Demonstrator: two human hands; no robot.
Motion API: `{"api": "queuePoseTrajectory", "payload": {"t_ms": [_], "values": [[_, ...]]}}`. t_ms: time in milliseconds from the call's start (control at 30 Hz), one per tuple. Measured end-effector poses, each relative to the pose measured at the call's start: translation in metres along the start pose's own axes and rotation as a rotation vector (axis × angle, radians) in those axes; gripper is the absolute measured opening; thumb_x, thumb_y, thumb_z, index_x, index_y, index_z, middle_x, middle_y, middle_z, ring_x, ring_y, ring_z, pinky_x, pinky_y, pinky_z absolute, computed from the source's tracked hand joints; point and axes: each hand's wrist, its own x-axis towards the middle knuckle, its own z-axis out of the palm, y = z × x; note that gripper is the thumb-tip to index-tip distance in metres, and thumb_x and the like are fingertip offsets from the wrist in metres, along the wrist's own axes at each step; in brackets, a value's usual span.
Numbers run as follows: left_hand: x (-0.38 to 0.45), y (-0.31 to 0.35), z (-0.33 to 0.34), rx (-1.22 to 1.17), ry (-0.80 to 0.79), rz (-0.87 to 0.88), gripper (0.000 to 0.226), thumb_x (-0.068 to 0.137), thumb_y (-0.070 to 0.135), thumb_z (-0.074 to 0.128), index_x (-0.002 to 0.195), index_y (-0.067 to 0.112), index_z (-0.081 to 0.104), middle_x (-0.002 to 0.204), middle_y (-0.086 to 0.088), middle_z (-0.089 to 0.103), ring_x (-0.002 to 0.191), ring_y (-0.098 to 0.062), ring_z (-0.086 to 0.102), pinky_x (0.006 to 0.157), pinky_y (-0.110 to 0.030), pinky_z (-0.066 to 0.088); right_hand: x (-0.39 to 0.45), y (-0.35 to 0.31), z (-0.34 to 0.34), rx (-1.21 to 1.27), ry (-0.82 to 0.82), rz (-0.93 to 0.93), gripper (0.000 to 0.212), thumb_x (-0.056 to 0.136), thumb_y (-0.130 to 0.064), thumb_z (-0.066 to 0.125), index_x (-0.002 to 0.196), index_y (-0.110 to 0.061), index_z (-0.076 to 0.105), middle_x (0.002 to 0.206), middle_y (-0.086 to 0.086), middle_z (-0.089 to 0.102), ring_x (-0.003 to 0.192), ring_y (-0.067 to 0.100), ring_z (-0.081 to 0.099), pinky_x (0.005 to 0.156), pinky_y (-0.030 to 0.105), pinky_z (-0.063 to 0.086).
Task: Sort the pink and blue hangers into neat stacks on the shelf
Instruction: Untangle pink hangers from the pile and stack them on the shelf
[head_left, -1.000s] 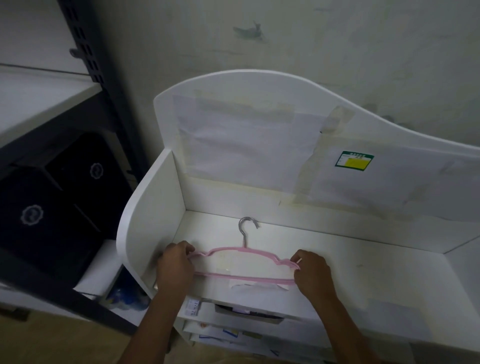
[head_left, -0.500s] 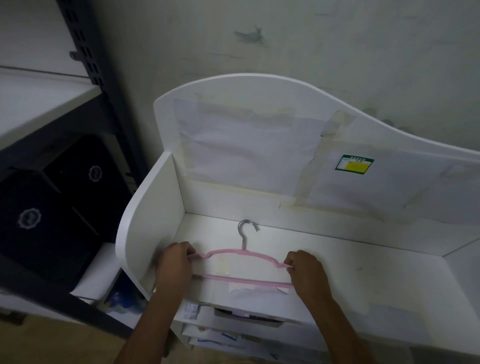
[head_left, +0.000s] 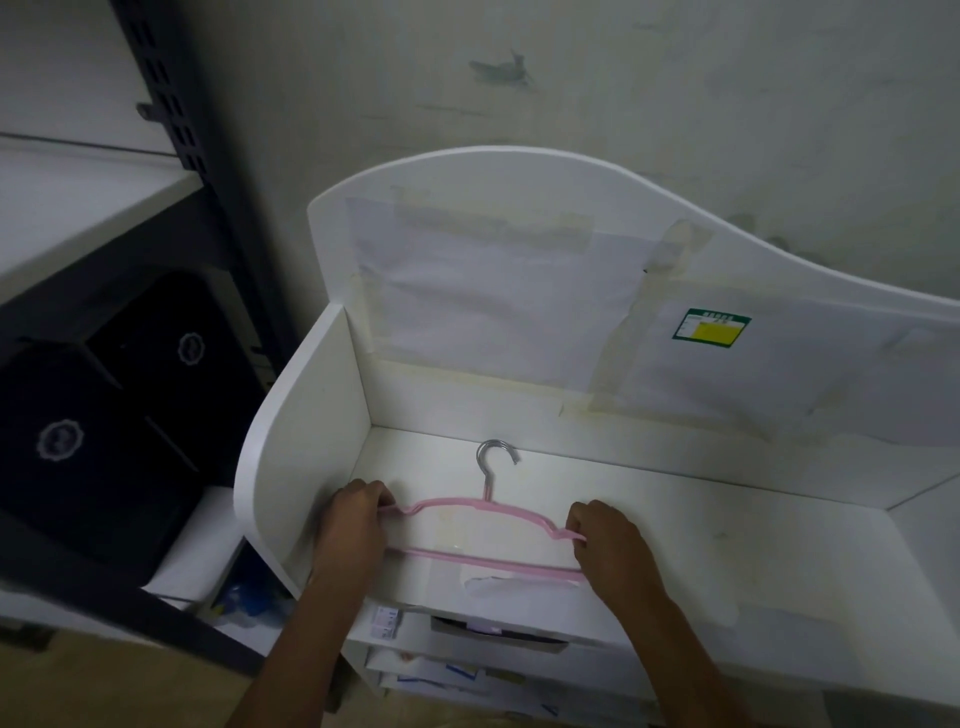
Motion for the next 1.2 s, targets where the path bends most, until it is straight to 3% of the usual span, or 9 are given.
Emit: {"api": "queuePoseTrajectory", "payload": {"t_ms": [167,300,467,667,833,1033,1200], "values": [[0.002,0.002,-0.001,0.002,-0.025,-0.021,0.033,0.082,-0.008,0.054,0.094,0.017,0.071,0.095,-0.004,0.063,0.08,-0.019,0.06,0.071,-0.033,0.055,-0.001,0.004,-0.001,0.058,-0.016,-0.004,0.008,0.088,-0.009,0.063,0.087,-0.017,0.064,0.082,-0.005,0.057,0.076,0.011,0.055,0.067,0.02,0.042],[-0.003,0.006,-0.006,0.008,-0.034,-0.036,0.03,0.088,0.004,0.058,0.112,0.019,0.066,0.11,-0.003,0.062,0.094,-0.02,0.062,0.077,-0.034,0.056,-0.012,0.009,-0.008,0.255,0.032,0.035,0.012,0.09,-0.018,0.066,0.101,-0.02,0.064,0.095,-0.007,0.063,0.084,0.007,0.06,0.077,0.023,0.052],[-0.03,0.036,-0.015,-0.334,0.126,0.145,0.028,0.087,0.011,0.068,0.114,0.017,0.065,0.11,-0.002,0.064,0.097,-0.017,0.063,0.08,-0.032,0.054,-0.037,0.032,-0.032,0.544,0.169,0.143,0.022,0.089,-0.021,0.068,0.111,-0.023,0.063,0.105,-0.008,0.066,0.095,0.005,0.063,0.088,0.028,0.054],[-0.079,0.113,-0.022,-0.762,-0.081,0.199,0.032,0.092,0.012,0.065,0.119,0.028,0.06,0.118,0.013,0.064,0.106,0.001,0.06,0.089,-0.018,0.047,-0.088,0.063,-0.074,0.69,0.32,0.195,0.029,0.091,-0.025,0.066,0.119,-0.025,0.058,0.111,-0.008,0.066,0.102,0.007,0.062,0.091,0.026,0.049],[-0.129,0.178,-0.012,-0.847,-0.201,0.248,0.033,0.092,0.016,0.065,0.122,0.029,0.06,0.119,0.016,0.065,0.108,0.003,0.06,0.092,-0.022,0.048,-0.151,0.097,-0.108,0.704,0.421,0.214,0.031,0.091,-0.025,0.066,0.121,-0.023,0.058,0.112,-0.01,0.064,0.105,0.001,0.059,0.092,0.021,0.045],[-0.202,0.24,0.012,-0.829,-0.308,0.329,0.031,0.092,0.023,0.066,0.121,0.031,0.059,0.12,0.016,0.064,0.108,0.001,0.06,0.096,-0.03,0.051,-0.249,0.154,-0.136,0.735,0.495,0.334,0.036,0.089,-0.031,0.067,0.123,-0.028,0.056,0.119,-0.013,0.061,0.111,0.005,0.057,0.101,0.033,0.048],[-0.266,0.294,0.034,-0.819,-0.358,0.438,0.029,0.093,0.022,0.064,0.119,0.031,0.059,0.119,0.016,0.063,0.106,0.005,0.059,0.088,-0.02,0.05,-0.341,0.204,-0.152,0.707,0.527,0.445,0.039,0.09,-0.033,0.065,0.127,-0.025,0.054,0.122,-0.006,0.062,0.112,0.014,0.059,0.093,0.041,0.054]]}}
